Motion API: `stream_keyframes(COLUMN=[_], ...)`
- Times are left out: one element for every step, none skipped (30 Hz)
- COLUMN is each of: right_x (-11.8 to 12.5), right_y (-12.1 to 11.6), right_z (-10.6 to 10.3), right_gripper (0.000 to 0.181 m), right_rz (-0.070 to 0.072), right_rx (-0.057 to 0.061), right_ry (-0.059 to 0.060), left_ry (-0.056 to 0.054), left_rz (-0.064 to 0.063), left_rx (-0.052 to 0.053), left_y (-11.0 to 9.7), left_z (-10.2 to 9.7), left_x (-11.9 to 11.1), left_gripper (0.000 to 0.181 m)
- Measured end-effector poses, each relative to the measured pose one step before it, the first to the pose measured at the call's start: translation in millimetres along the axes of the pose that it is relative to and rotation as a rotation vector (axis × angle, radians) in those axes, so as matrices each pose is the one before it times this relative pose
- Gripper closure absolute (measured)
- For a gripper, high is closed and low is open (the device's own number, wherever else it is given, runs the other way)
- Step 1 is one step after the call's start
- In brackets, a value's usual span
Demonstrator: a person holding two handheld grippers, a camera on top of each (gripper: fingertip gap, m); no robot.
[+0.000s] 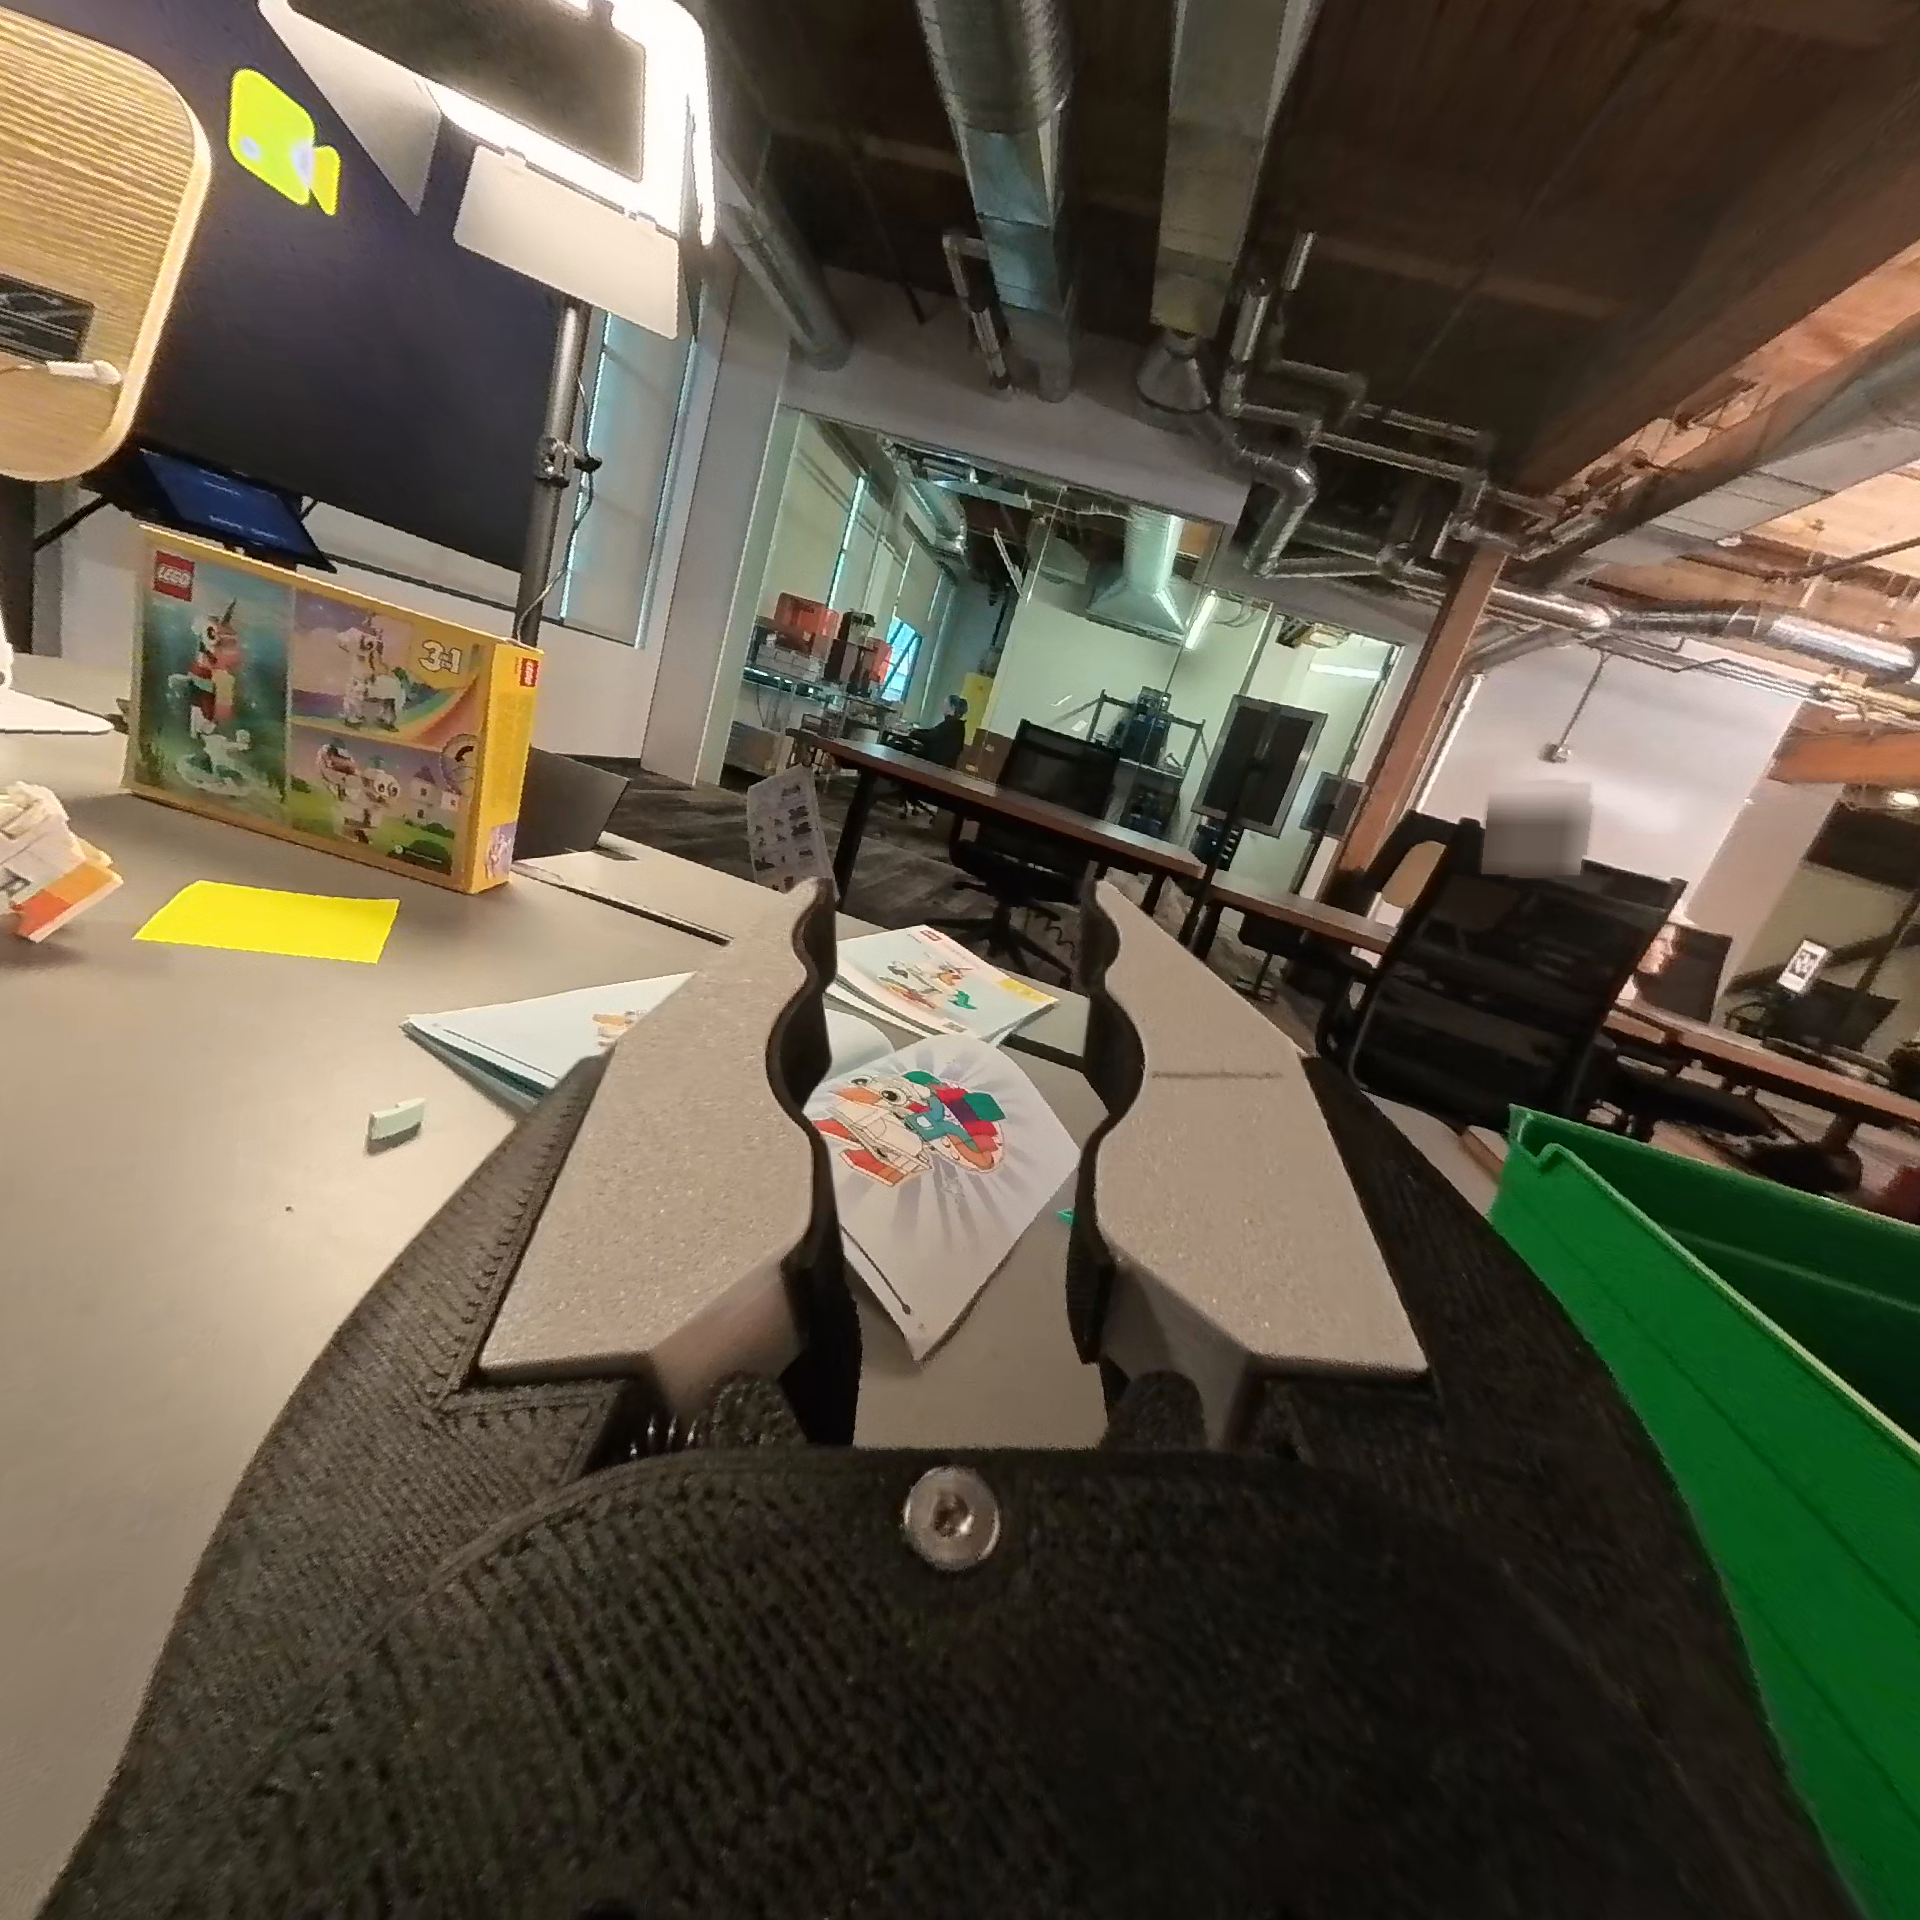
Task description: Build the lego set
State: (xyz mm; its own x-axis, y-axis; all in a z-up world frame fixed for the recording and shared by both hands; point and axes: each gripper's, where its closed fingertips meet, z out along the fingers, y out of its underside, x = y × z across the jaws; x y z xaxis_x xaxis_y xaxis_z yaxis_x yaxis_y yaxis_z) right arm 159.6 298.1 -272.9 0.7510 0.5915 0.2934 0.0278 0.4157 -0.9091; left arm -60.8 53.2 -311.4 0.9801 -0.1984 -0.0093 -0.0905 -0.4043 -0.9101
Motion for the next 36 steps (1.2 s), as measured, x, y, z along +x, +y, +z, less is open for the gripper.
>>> stream_keyframes(right_x=[0.76, 0.49, 0.31, 0.01, -0.22, -0.42, -0.65, -0.71, -0.41, -0.14, 0.05, 0.20, 0.20, 0.30, 0.12, 0.11, 0.18, 0.23, 0.12, -0.06, -0.38, -0.53, -0.43, -0.38, -0.23, -0.14, -0.18, -0.21, -0.37, -0.27, -0.26, -0.26, -0.24, -0.38, -0.50, -0.37], right_y=[0.26, -0.04, 0.17, 0.48, 0.65, 0.59, 0.44, 0.46, 0.41, 0.25, 0.41, 0.62, 0.69, 0.71, 0.79, 0.57, 0.48, 0.49, 0.67, 0.73, 0.87, 0.98, 0.96, 0.74, 0.74, 0.80, 0.94, 0.96, 0.82, 0.85, 0.78, 0.55, 0.44, 0.23, 0.53, 0.44], right_z=[-0.26, -0.21, -0.13, 0.19, 0.23, 0.38, 0.40, 0.29, 0.26, 0.20, 0.12, 0.21, 0.35, 0.29, 0.23, 0.14, 0.18, 0.08, 0.22, 0.34, 0.54, 0.60, 0.60, 0.43, 0.33, 0.46, 0.48, 0.51, 0.48, 0.41, 0.40, 0.32, 0.26, 0.14, 0.36, 0.37], right_gripper=[0.136, 0.136, 0.137, 0.137, 0.137, 0.137, 0.137, 0.138, 0.138, 0.138, 0.138, 0.138, 0.138, 0.138, 0.138, 0.138, 0.138, 0.139, 0.139, 0.139, 0.139, 0.139, 0.139, 0.139, 0.139, 0.139, 0.140, 0.140, 0.140, 0.140, 0.140, 0.140, 0.140, 0.140, 0.140, 0.140], right_rz=[-0.0006, -0.0001, -0.0005, -0.0012, -0.0024, -0.0043, -0.0057, -0.0060, -0.0064, -0.0054, -0.0032, -0.0012, -0.0003, -0.0005, -0.0010, -0.0013, -0.0019, -0.0024, -0.0028, -0.0030, -0.0035, -0.0044, -0.0052, -0.0058, -0.0056, -0.0049, -0.0040, -0.0031, -0.0027, -0.0031, -0.0037, -0.0043, -0.0046, -0.0047, -0.0044, -0.0046], right_rx=[-0.0018, -0.0006, -0.0006, -0.0029, -0.0042, -0.0035, -0.0031, -0.0036, -0.0033, -0.0021, -0.0025, -0.0037, -0.0037, -0.0037, -0.0041, -0.0037, -0.0031, -0.0035, -0.0040, -0.0042, -0.0052, -0.0062, -0.0061, -0.0055, -0.0047, -0.0052, -0.0060, -0.0058, -0.0052, -0.0053, -0.0052, -0.0042, -0.0029, -0.0027, -0.0035, -0.0035], right_ry=[0.0041, 0.0026, 0.0016, 0.0008, -0.0004, -0.0005, -0.0009, -0.0012, 0.0003, 0.0016, 0.0017, 0.0017, 0.0014, 0.0015, 0.0011, 0.0015, 0.0017, 0.0022, 0.0022, 0.0010, -0.0003, -0.0008, -0.0005, 0.0008, 0.0011, 0.0011, 0.0008, 0.0001, -0.0004, -0.0004, 0.0003, 0.0007, 0.0008, 0.0002, -0.0007, -0.0001], left_ry=[0.0148, 0.0238, 0.0279, 0.0162, -0.0002, -0.0290, -0.0539, -0.0887, -0.1075, -0.0920, -0.0644, -0.0488, -0.0363, -0.0217, -0.0111, -0.0042, 0.0060, 0.0128, 0.0143, 0.0123, 0.0079, 0.0009, 0.0014, 0.0072, 0.0063, 0.0011, -0.0085, -0.0165, -0.0075, 0.0172, 0.0420, 0.0445, 0.0356, 0.0317, 0.0259, 0.0139], left_rz=[0.0002, -0.0085, -0.0151, -0.0228, -0.0253, -0.0265, -0.0245, -0.0301, -0.0321, -0.0301, -0.0266, -0.0239, -0.0148, -0.0032, 0.0042, 0.0032, 0.0013, 0.0002, -0.0002, 0.0019, 0.0077, 0.0100, 0.0169, 0.0237, 0.0225, 0.0203, 0.0226, 0.0218, 0.0148, 0.0085, 0.0082, 0.0037, 0.0040, 0.0064, 0.0087, 0.0077], left_rx=[-0.0079, -0.0039, -0.0045, -0.0052, -0.0041, 0.0029, 0.0092, 0.0103, 0.0010, -0.0100, -0.0126, -0.0129, -0.0188, -0.0294, -0.0427, -0.0535, -0.0550, -0.0534, -0.0491, -0.0471, -0.0444, -0.0419, -0.0332, -0.0228, -0.0175, -0.0207, -0.0220, -0.0228, -0.0226, -0.0260, -0.0355, -0.0419, -0.0444, -0.0488, -0.0450, -0.0419], left_y=[-3.31, -2.27, -1.38, -0.77, -0.91, -1.93, -3.04, -2.90, -1.03, 1.17, 2.26, 2.79, 3.74, 4.91, 6.24, 7.34, 6.83, 6.12, 5.28, 4.60, 4.00, 3.71, 2.56, 1.23, 0.50, 1.08, 1.49, 2.01, 2.40, 3.56, 5.88, 7.67, 8.36, 8.69, 6.87, 4.87], left_z=[-12.86, -13.26, -13.50, -13.82, -14.27, -14.73, -14.68, -14.30, -12.65, -9.53, -6.05, -2.68, 0.26, 2.89, 4.69, 5.43, 5.87, 5.72, 5.79, 5.82, 5.94, 5.49, 5.02, 4.25, 3.67, 3.23, 2.50, 1.72, 1.15, 0.63, -0.04, -0.08, 0.36, 1.12, 2.06, 2.87], left_x=[3.14, 2.39, 0.99, -2.51, -6.43, -12.07, -17.10, -23.86, -28.44, -27.80, -24.52, -22.06, -19.41, -15.94, -13.19, -10.80, -8.16, -5.87, -4.46, -3.45, -2.95, -2.70, -1.11, 1.29, 1.73, 0.81, -1.08, -2.80, -2.17, 1.48, 5.46, 6.42, 5.66, 5.71, 5.29, 3.95], left_gripper=[0.127, 0.129, 0.129, 0.129, 0.129, 0.129, 0.129, 0.130, 0.133, 0.133, 0.133, 0.133, 0.134, 0.135, 0.137, 0.138, 0.139, 0.140, 0.142, 0.143, 0.143, 0.143, 0.144, 0.145, 0.147, 0.148, 0.150, 0.151, 0.152, 0.154, 0.158, 0.161, 0.160, 0.161, 0.162, 0.163])
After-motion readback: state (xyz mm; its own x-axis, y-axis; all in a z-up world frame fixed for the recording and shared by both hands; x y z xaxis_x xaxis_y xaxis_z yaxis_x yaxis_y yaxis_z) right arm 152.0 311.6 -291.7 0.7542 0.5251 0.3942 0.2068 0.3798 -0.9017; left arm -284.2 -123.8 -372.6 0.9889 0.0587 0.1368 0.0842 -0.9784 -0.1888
